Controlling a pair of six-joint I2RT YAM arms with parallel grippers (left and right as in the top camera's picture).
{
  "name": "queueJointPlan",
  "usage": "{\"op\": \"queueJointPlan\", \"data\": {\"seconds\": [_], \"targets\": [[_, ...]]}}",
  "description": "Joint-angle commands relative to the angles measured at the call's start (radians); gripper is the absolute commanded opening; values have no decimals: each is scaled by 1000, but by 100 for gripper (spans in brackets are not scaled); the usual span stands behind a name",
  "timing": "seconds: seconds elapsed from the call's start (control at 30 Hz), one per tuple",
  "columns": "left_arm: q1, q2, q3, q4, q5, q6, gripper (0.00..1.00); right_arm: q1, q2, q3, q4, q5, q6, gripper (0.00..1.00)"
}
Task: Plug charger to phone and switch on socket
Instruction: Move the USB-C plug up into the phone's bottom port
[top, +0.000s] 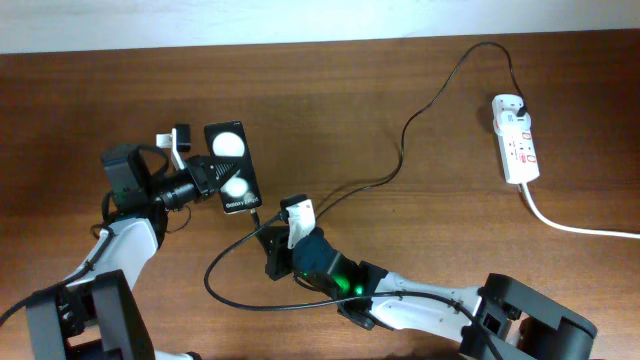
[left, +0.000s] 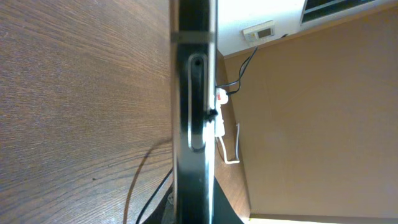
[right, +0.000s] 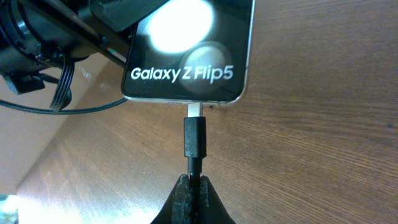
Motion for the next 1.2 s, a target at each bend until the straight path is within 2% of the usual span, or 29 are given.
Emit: {"op": "queueJointPlan", "data": {"seconds": [0.0,0.07,0.17,0.33,0.4,0.53,1.17], "targets": [[-2,-25,5,10,18,-26,0,0,9,-4,14,31,8,4],[-26,-25,5,36,18,-75,1,1,9,-4,19,8,9,4],[-66,-25,5,65,13,-77,2,1,9,-4,22,-14,60,4],[-71,-25,5,65,6,-77,1,-1,9,-4,30,-13,69,4],[-71,-25,5,69,6,-77,1,-16,9,-4,30,-14,165,4],[-71,-25,5,80,7,-77,0,-39,9,-4,34,-23,227,4],[-71,-25,5,80,7,-68,0,-74,9,-4,93,-47,229,4]]}}
